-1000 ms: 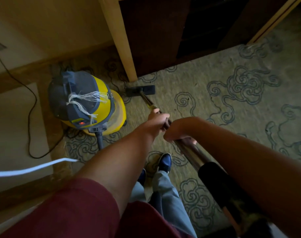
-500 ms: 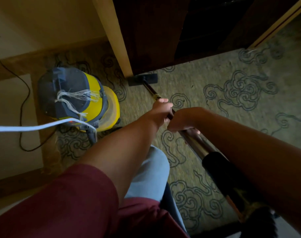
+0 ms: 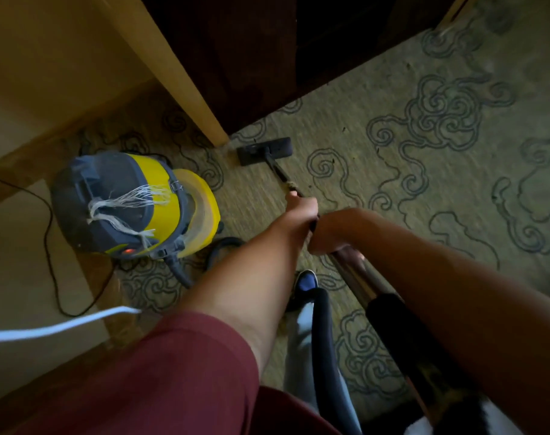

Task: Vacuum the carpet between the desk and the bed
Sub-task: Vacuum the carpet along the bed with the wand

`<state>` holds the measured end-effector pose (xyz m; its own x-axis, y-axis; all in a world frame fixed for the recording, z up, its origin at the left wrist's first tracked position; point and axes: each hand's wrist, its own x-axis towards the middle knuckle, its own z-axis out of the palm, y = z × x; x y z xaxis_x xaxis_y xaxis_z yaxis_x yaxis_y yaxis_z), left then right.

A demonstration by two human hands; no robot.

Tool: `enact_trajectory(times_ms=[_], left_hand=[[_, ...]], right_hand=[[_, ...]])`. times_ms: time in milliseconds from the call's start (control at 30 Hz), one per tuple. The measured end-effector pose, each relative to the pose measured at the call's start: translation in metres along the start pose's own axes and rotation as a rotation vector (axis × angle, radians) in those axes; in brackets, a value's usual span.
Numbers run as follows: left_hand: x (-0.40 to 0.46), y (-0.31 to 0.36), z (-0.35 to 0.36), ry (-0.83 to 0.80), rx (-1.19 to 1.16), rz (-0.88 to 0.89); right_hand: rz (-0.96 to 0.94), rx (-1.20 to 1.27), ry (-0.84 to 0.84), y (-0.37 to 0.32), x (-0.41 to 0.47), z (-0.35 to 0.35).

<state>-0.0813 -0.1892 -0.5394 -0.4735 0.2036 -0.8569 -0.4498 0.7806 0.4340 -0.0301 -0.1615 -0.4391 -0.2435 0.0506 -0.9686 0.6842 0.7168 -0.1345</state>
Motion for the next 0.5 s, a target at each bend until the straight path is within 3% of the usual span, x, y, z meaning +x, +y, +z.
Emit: enact_trajectory(times_ms=[100, 367, 500], left_hand=[[0.001, -0.032, 0.001, 0.006, 0.034, -0.008], [-0.042, -0.122, -0.054, -0.165, 0.167, 0.058], [-0.064, -0.175, -0.067, -0.215, 0.199, -0.06]], right_hand=[[0.033, -0.001, -0.016, -0.012, 0.002, 0.031], [0.113, 0.067, 0.059, -0.086, -0.02, 0.123], [0.112, 0.16, 0.09, -0.107, -0.022, 0.187]])
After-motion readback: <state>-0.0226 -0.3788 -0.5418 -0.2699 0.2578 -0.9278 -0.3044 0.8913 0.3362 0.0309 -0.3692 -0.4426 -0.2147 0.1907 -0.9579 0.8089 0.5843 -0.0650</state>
